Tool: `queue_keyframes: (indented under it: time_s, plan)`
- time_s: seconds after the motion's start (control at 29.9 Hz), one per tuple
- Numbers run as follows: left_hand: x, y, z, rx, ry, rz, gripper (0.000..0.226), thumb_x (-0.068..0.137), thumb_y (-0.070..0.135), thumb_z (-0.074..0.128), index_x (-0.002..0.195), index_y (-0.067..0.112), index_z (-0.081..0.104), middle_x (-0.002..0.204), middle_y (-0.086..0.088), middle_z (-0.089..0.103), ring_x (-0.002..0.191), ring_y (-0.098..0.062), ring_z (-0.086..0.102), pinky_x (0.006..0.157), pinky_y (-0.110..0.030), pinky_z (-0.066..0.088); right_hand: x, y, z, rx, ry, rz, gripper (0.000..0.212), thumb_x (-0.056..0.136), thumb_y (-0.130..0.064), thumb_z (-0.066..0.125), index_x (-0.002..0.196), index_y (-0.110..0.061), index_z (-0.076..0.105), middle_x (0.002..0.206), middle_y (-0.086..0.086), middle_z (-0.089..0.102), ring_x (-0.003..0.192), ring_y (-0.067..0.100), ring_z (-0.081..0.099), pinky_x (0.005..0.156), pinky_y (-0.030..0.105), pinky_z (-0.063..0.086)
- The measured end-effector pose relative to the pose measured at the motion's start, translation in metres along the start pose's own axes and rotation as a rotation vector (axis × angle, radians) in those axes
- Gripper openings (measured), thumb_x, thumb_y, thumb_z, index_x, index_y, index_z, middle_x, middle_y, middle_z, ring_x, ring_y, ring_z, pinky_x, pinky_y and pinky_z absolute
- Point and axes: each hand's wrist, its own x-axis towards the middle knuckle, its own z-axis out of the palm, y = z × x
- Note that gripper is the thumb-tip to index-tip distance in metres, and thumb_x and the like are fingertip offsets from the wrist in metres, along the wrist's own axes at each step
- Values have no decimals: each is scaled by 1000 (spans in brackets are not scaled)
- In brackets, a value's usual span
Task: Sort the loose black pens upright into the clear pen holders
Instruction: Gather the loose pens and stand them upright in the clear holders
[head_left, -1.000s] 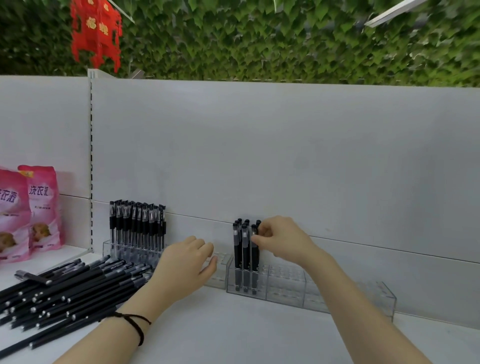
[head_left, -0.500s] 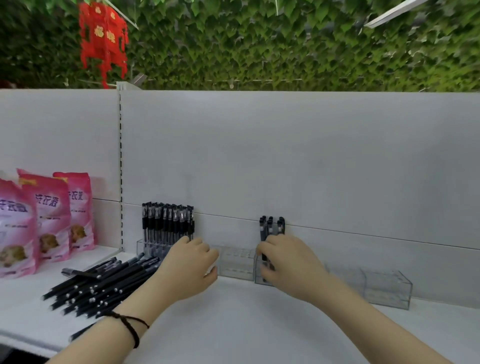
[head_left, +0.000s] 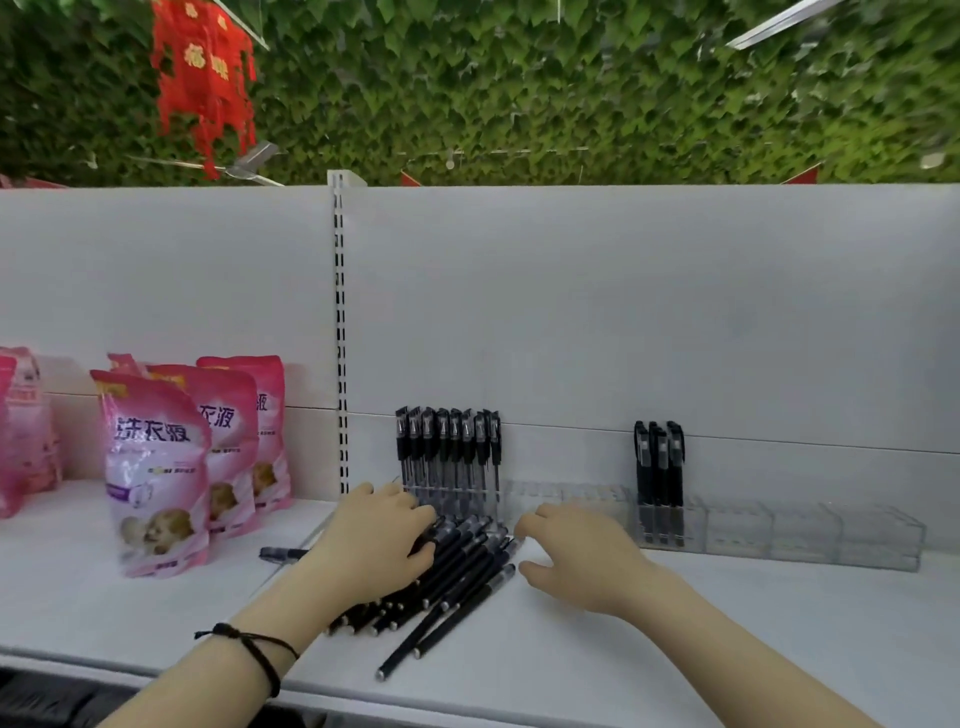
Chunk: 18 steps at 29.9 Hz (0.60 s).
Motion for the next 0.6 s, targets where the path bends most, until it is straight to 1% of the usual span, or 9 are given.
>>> queue_keyframes:
  time_s: [0.07,0.13,0.17,0.27,0.37,0.47,0.54,0.6]
  plan:
    - [2,0,3,-28,26,20,44,93,49,21,104,22,52,97,2,58,95,-19,51,71,-32,28,5,-5,5,31,-10,34,40,94,-40,46,128,-21,51,124,1,56,115,23,52,87,33,44]
    - [6,-7,11,-78,89,63,54,85,53,10,100,22,52,92,3,58,93,-19,53,71,-31,29,14,-12,11,78,-3,94,38,93,-39,47,127,-23,53,124,-1,57,114,21,52,86,31,42]
    - [10,-9,14,-103,99,79,57,83,53,7,99,22,53,91,4,57,92,-18,53,71,-31,30,17,-15,13,107,-2,130,36,93,-39,48,125,-25,54,123,-3,57,114,20,52,85,31,41]
    - [21,-7,20,-146,81,89,41,92,49,24,97,21,54,90,4,57,88,-18,52,71,-30,36,24,-16,20,156,-41,208,31,91,-38,49,119,-28,57,121,-4,59,111,18,54,88,32,45]
    - [33,-9,26,-189,75,71,31,94,48,32,91,22,49,90,3,57,88,-18,52,72,-31,42,35,-13,21,245,-83,271,24,91,-34,52,112,-25,62,113,-5,63,97,14,57,80,29,47]
    - [39,-10,31,-261,93,46,29,94,47,36,92,23,51,89,5,57,88,-16,52,74,-31,46,41,-7,16,429,-91,240,12,90,-24,56,95,-22,67,98,-5,65,76,3,53,68,16,43]
    - [40,-11,33,-310,112,32,30,94,48,37,94,23,54,89,7,56,89,-13,51,71,-28,43,39,-5,14,567,-131,183,8,86,-20,62,90,-22,69,95,-8,65,76,0,53,67,12,42]
    - [39,-10,34,-356,148,31,29,94,48,38,95,24,55,90,8,57,90,-12,51,69,-27,41,34,-3,13,617,-212,116,14,82,-22,66,94,-27,70,97,-15,59,81,-3,51,70,12,41]
